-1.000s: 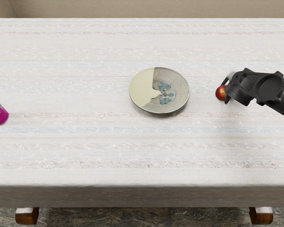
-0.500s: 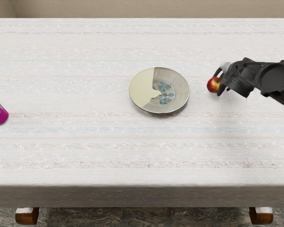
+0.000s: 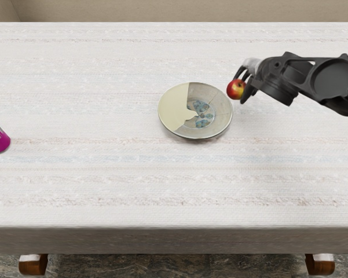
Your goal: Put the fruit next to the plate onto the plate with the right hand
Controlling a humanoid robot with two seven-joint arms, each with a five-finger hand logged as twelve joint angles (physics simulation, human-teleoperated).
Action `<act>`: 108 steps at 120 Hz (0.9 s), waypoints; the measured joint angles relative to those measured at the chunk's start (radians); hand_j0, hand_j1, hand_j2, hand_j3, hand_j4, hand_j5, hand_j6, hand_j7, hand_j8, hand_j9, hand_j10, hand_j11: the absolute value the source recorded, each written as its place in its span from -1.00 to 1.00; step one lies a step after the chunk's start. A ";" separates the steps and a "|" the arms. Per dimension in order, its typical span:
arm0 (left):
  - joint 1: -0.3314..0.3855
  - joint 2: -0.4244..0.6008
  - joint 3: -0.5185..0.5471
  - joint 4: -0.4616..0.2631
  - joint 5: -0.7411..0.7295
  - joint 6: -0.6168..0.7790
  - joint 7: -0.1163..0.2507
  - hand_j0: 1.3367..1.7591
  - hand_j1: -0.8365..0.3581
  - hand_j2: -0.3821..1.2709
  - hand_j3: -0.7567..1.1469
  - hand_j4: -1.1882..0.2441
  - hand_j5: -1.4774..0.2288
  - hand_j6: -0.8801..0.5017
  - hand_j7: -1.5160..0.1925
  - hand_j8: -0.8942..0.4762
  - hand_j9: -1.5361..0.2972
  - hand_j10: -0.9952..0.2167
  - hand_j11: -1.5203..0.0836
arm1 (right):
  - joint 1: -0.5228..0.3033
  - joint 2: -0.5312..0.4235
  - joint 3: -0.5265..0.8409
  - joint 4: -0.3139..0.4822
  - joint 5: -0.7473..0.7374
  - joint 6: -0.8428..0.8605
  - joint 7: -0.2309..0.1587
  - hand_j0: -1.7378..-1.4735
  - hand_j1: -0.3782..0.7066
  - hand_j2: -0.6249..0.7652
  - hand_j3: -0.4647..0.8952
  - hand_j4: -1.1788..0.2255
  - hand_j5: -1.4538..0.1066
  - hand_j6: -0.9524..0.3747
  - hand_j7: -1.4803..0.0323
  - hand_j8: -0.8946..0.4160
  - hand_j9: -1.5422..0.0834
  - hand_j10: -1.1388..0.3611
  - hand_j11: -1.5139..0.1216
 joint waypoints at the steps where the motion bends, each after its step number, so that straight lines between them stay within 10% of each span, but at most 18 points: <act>1: 0.000 0.000 0.000 0.000 0.000 0.000 0.000 0.52 0.98 -0.54 -0.21 0.66 0.73 0.27 0.77 0.30 0.68 0.64 0.90 | 0.000 0.001 0.001 0.000 0.000 0.000 0.000 -0.32 0.10 -0.14 -0.32 -0.18 -0.30 -0.38 -0.21 -0.65 -0.22 -0.37 -0.26; 108: 0.000 0.000 0.000 0.000 0.000 0.000 0.000 0.52 0.98 -0.54 -0.21 0.66 0.73 0.27 0.77 0.30 0.68 0.64 0.90 | -0.021 0.244 0.088 -0.133 -0.018 0.006 0.000 -0.30 0.16 -0.03 -0.32 -0.10 -0.46 -0.32 -0.36 -0.67 -0.38 -0.47 -0.42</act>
